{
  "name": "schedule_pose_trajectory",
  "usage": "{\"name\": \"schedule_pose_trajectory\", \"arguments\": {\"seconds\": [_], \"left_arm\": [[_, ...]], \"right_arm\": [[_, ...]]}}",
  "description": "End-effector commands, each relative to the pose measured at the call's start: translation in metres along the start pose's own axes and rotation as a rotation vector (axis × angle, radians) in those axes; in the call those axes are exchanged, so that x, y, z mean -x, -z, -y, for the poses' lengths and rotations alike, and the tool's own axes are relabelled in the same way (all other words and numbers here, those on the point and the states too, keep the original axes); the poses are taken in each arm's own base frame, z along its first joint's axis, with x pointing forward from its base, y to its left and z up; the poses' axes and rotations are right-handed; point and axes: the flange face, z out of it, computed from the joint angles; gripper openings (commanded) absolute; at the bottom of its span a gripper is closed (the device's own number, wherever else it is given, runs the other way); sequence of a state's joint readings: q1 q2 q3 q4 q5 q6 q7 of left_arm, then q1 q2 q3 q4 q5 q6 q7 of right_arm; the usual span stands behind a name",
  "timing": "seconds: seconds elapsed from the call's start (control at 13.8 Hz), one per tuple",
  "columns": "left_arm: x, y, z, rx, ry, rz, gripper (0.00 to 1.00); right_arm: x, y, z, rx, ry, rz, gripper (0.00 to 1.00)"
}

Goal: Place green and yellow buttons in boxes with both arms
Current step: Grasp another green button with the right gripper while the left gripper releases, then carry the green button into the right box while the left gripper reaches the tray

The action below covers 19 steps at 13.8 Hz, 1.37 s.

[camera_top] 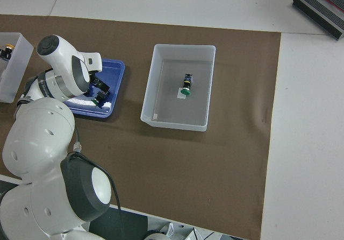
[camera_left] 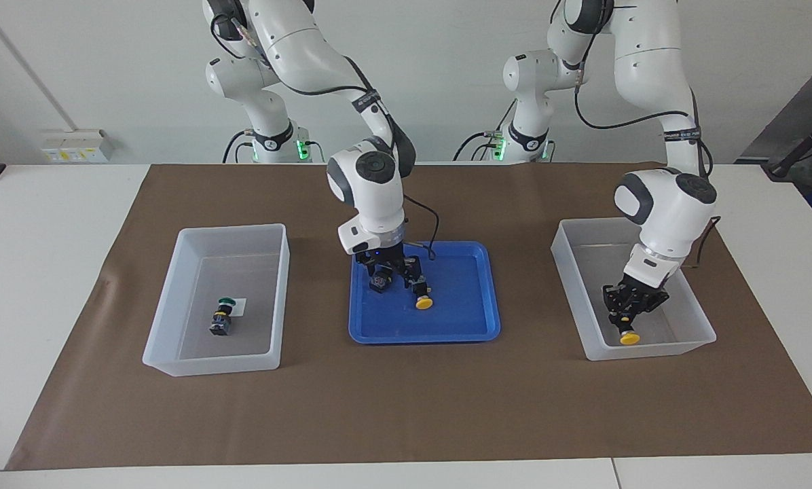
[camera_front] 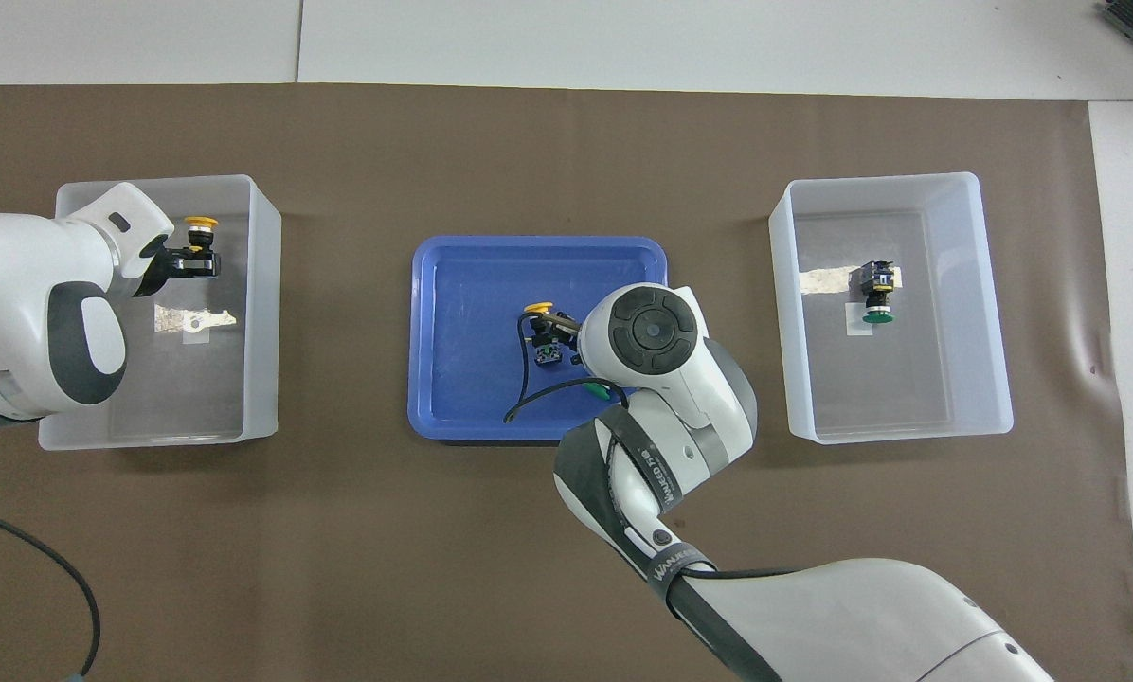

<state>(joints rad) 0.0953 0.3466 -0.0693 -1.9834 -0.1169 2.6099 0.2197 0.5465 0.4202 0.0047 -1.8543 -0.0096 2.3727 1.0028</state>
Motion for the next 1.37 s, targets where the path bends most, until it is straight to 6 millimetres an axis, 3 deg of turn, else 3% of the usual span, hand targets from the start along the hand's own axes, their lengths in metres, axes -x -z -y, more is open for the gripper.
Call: {"name": "schedule_pose_trajectory", "arguments": {"seconds": [0.0,0.07,0.14,0.22,0.36,0.51,0.58,0.72,0.8,0.87,1.01,1.16,1.3], "left_arm": [[-0.007,0.001,0.0,-0.006,-0.015,-0.023,0.51],[-0.013,0.008,0.001,-0.006,-0.018,-0.031,0.51],[-0.018,0.016,0.002,-0.006,-0.018,-0.034,0.51],[-0.021,0.023,0.002,-0.003,-0.016,-0.027,0.52],[-0.026,0.044,-0.002,0.001,-0.02,-0.025,0.54],[-0.028,0.068,-0.007,0.005,-0.023,-0.024,0.56],[-0.03,0.084,-0.018,0.01,-0.038,-0.023,0.58],[-0.033,0.109,-0.039,0.024,-0.046,-0.01,0.63],[-0.037,0.116,-0.056,0.037,-0.031,0.014,0.63],[-0.042,0.124,-0.078,0.048,-0.01,0.029,0.63],[-0.04,0.121,-0.131,0.068,0.016,0.034,0.63],[-0.033,0.115,-0.176,0.087,0.004,0.019,0.63],[-0.019,0.109,-0.233,0.113,-0.001,0.012,0.63]], "right_arm": [[0.003,-0.006,-0.008,0.006,-0.011,0.001,0.95],[0.003,-0.007,-0.009,0.009,-0.01,0.002,0.93],[0.004,-0.008,-0.01,0.009,-0.009,0.003,0.85],[0.004,-0.009,-0.01,0.01,-0.008,0.004,0.65],[0.003,-0.008,-0.009,0.01,-0.015,0.004,0.0],[-0.004,0.002,-0.009,0.005,-0.017,0.001,0.0],[-0.01,0.016,-0.008,-0.006,-0.02,-0.007,0.0],[-0.033,0.064,-0.009,-0.007,-0.023,-0.016,0.0],[-0.054,0.091,-0.02,-0.01,0.004,-0.025,0.0],[-0.077,0.114,-0.04,-0.016,0.032,-0.038,0.0],[-0.11,0.144,-0.08,-0.008,0.116,-0.048,0.0],[-0.139,0.165,-0.121,0.005,0.211,-0.052,0.0],[-0.165,0.173,-0.17,0.032,0.322,-0.027,0.0]]}}
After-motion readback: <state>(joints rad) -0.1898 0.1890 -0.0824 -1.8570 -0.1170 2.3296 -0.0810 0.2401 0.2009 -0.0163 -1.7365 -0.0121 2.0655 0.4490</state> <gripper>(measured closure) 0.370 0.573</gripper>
